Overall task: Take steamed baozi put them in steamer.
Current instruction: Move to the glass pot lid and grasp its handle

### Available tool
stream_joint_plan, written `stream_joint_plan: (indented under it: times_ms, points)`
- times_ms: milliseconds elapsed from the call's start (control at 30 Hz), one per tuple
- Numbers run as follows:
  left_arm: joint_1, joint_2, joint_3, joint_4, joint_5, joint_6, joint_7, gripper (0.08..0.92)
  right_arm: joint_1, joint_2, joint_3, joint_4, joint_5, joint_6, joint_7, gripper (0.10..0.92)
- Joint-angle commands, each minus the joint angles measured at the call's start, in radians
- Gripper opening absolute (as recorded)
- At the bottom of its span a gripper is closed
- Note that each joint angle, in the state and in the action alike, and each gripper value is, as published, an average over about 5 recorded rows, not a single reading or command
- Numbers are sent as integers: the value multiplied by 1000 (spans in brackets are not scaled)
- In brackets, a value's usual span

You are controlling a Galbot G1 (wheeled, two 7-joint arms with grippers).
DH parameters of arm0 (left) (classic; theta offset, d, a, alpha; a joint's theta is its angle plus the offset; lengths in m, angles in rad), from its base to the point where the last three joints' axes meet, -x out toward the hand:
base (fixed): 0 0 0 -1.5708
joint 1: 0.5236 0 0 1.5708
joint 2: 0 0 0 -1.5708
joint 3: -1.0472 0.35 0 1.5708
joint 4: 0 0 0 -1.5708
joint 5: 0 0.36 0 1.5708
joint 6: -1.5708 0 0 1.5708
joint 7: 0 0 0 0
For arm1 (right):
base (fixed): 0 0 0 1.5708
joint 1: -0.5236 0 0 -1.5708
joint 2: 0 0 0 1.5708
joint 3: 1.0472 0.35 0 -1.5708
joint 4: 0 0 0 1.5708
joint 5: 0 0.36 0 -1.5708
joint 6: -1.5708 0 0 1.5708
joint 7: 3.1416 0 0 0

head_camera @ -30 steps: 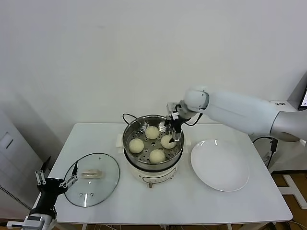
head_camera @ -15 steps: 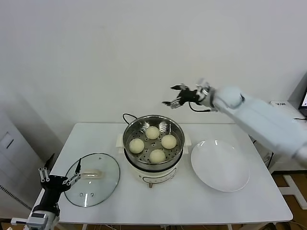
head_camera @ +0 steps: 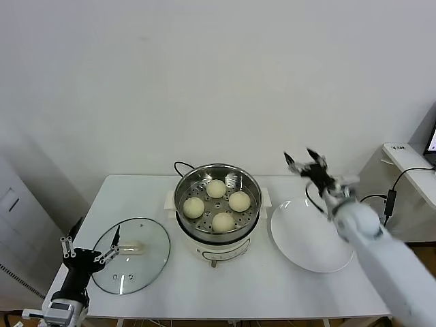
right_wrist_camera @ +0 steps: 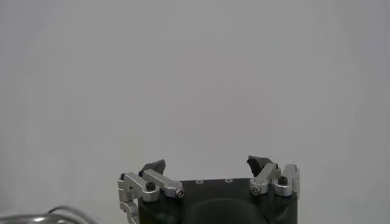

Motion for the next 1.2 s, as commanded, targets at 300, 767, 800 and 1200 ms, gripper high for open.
stream_joint_plan:
  times_ms: [300, 767, 800, 1200]
  points:
    - [23, 13, -45, 163, 364, -299, -31, 823, -993, 398, 521, 492, -249, 101, 5, 823]
    - [-53, 65, -9, 432, 1104, -492, -308, 823, -1038, 432, 549, 518, -273, 90, 3, 823]
    - [-62, 64, -5, 442, 1124, -481, -310, 823, -1038, 433, 549, 518, -273, 90, 1, 823]
    - [-247, 58, 8, 576, 1261, -366, -342, 823, -1044, 436, 562, 519, -284, 90, -11, 823]
